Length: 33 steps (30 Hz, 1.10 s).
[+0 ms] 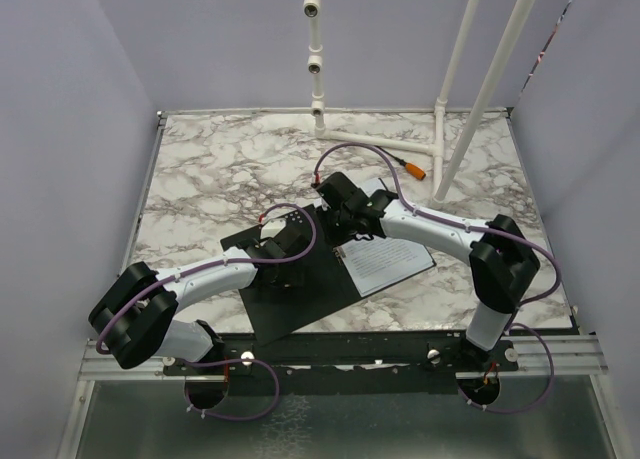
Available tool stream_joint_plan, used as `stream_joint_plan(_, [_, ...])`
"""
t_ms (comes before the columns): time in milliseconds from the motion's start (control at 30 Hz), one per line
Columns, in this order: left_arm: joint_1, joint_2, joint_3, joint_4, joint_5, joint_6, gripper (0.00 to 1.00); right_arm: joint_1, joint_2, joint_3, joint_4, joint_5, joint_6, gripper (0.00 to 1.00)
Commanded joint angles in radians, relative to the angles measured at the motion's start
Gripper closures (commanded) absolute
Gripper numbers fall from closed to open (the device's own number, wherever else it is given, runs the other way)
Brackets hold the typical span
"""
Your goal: Put the files into the folder
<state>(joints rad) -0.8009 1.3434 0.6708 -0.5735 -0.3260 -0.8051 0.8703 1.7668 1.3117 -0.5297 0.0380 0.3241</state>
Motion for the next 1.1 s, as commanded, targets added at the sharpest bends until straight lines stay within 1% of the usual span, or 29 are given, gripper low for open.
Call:
stream_joint_plan(0, [-0.004, -0.005, -0.016, -0.007, -0.026, -0.011, 0.01, 0.015, 0.023, 0.023, -0.043, 0.034, -0.006, 0.78])
stream_joint_plan(133, [-0.004, -0.005, -0.016, -0.008, -0.025, -0.011, 0.01, 0.021, 0.029, 0.024, -0.051, 0.046, -0.009, 0.79])
stream_joint_plan(267, [-0.004, -0.002, -0.016, -0.008, -0.026, -0.011, 0.01, 0.026, 0.034, 0.024, -0.061, 0.055, -0.013, 0.82])
stream_joint_plan(400, [-0.004, 0.0, -0.014, -0.007, -0.027, -0.014, 0.01, 0.031, 0.035, 0.024, -0.074, 0.073, -0.018, 0.87])
stream_joint_plan(633, [-0.004, 0.0, -0.015, -0.007, -0.03, -0.022, 0.01, 0.036, 0.036, 0.003, -0.088, 0.089, -0.03, 0.99])
stream_joint_plan(1067, [-0.001, -0.024, -0.02, -0.006, -0.036, -0.048, 0.01, 0.045, 0.027, -0.099, -0.09, 0.142, -0.021, 1.0])
